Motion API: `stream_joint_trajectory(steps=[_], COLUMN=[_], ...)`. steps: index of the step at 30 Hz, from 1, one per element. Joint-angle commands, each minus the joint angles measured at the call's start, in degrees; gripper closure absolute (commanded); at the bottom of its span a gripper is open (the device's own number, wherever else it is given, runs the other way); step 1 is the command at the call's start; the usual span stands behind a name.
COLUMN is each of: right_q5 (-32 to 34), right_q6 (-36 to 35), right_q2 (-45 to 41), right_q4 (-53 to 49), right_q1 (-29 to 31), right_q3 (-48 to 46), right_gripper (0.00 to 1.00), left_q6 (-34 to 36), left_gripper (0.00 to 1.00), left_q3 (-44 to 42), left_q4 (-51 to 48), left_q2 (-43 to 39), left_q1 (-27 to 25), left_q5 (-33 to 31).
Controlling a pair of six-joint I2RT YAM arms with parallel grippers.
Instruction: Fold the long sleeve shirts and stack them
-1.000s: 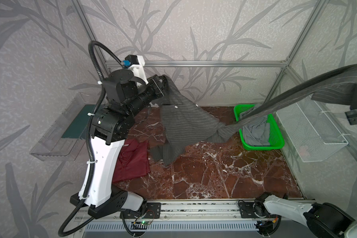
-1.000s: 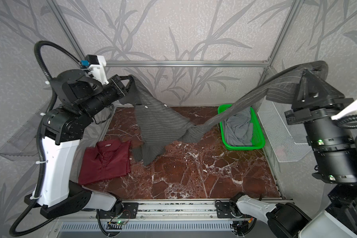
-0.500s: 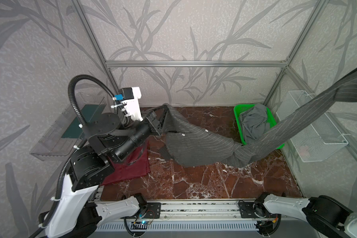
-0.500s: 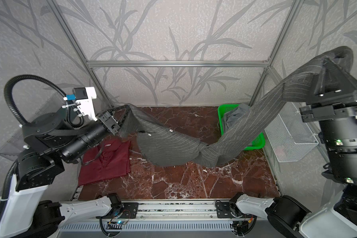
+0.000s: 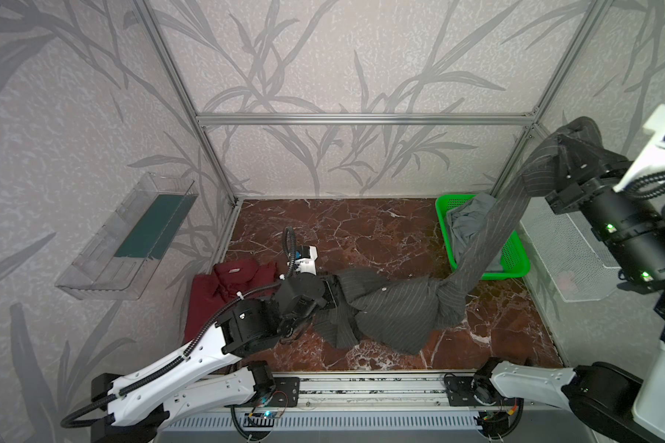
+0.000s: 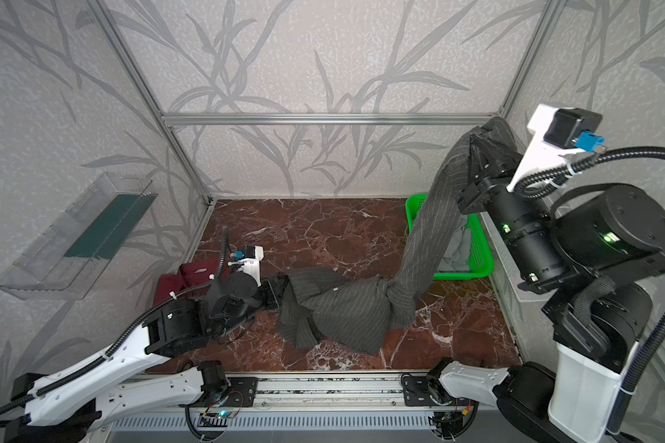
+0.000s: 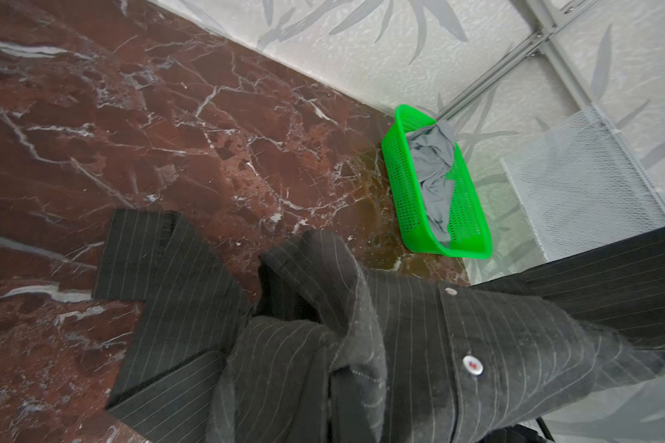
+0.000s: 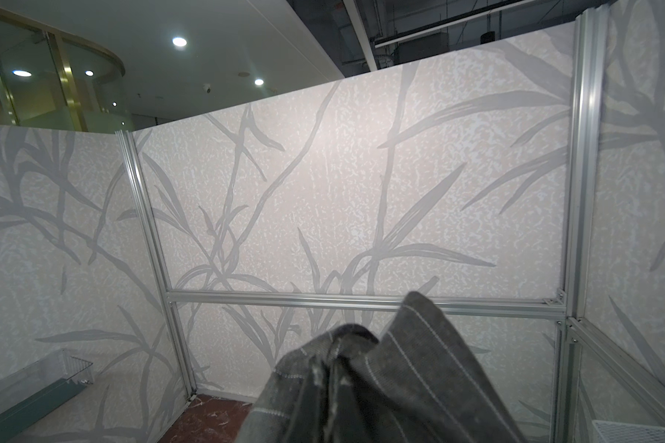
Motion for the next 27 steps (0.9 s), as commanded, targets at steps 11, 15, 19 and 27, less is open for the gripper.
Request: stream_joint_trajectory(steps=[11, 15, 19, 27], right_q5=[-14.8, -17.3, -19.3, -24.1], right_q6=[5.5, 6.9, 7.6, 7.9], right_q2=[35.9, 51.4, 63.7, 67.6], right_q4=[-10.4, -16.5, -19.9, -20.3], right_q1=[-9.3, -10.7, -11.3, -11.9], right_q3=[10.6, 24.8, 35.3, 29.1], right_gripper=[1.00, 1.00, 1.00, 0.70], left_q6=[-3.1, -1.3, 1.9, 11.1], left_gripper=[1.00, 1.00, 1.00, 0.53], left_q3=[-10.2, -9.2, -5.7, 2.6], left_q4=[14.5, 16.7, 14.8, 3.4], left_q2=[10.9, 17.6, 22.0, 23.5], left_q1=[32.9, 40.2, 44.5, 47.5], left_q5=[28.5, 35.5, 37.0, 38.3])
